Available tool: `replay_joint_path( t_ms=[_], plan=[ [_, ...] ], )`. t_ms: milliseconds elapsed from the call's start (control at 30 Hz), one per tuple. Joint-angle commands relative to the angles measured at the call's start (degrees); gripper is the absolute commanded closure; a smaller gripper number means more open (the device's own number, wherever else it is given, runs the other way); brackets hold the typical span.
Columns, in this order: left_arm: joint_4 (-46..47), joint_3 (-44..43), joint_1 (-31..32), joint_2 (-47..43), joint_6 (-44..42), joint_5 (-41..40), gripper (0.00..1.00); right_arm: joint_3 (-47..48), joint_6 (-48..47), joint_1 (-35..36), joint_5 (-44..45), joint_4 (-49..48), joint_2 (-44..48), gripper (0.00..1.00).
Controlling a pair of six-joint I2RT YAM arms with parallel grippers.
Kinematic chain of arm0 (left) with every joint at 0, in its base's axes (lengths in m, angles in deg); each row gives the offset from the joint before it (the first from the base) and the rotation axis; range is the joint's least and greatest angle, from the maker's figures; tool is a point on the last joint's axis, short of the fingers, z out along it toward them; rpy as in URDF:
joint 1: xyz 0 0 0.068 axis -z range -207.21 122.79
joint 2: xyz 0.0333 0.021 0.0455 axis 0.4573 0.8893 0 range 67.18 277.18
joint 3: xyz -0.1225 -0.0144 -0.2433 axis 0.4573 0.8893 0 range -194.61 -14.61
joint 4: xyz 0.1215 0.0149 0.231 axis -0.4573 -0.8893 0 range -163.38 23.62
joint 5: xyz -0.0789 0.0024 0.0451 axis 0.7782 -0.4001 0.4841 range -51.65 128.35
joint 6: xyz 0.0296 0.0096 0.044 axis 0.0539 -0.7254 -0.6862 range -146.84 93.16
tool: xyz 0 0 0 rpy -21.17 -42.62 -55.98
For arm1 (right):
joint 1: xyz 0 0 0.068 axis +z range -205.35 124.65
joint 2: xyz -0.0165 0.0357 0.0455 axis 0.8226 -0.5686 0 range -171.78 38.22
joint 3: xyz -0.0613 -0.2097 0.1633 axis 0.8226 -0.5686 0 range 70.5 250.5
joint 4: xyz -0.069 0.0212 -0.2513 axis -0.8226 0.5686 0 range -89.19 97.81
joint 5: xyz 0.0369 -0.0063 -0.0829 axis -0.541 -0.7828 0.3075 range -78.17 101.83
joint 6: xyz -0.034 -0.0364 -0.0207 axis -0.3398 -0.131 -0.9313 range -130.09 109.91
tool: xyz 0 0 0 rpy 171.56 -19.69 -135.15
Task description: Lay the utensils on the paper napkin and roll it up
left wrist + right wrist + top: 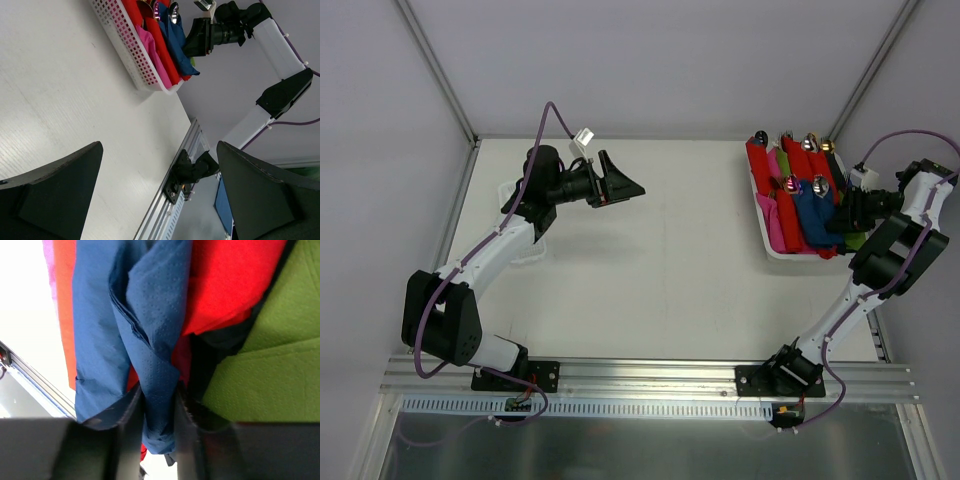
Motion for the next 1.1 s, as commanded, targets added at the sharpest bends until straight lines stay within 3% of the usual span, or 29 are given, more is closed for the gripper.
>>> replay_joint_path(
  t_ms=[0, 300, 433, 467, 700, 900, 1067],
  plan=[
    [1.54, -0.14, -0.19, -1.29, -0.14, -0.41, 0.01, 0.14, 1.02, -3.50, 12.20, 12.23, -2.54, 0.65],
    [1.37, -0.75, -0.19, -0.59, -0.14, -0.24, 0.01, 3.39, 2.51, -3.59, 13.08, 10.74, 2.30, 0.59],
    [0.93, -0.66, -0.28, -0.76, -0.40, -0.59, 0.01, 5.14, 2.86, -3.59, 12.47, 10.74, 4.05, 0.50],
    [0.41, -0.66, -0.19, -0.76, -0.58, -1.11, 0.01, 5.58, 3.04, -3.50, 11.95, 10.82, 4.41, 0.45],
    [-8.20, -2.85, -0.37, 0.11, -3.21, -4.45, 0.01, 11.12, 3.39, -3.32, 8.69, 11.44, 7.22, 0.37],
    [-16.36, -4.70, -3.09, 1.34, -6.81, -5.60, 0.01, 17.71, 5.85, -2.45, 4.56, 11.18, 10.12, 0.14],
    [-26.56, -8.74, -5.46, 3.10, -13.75, -8.40, 0.01, 15.00, 9.80, 5.63, 4.21, 6.79, 15.48, 0.03]
  ],
)
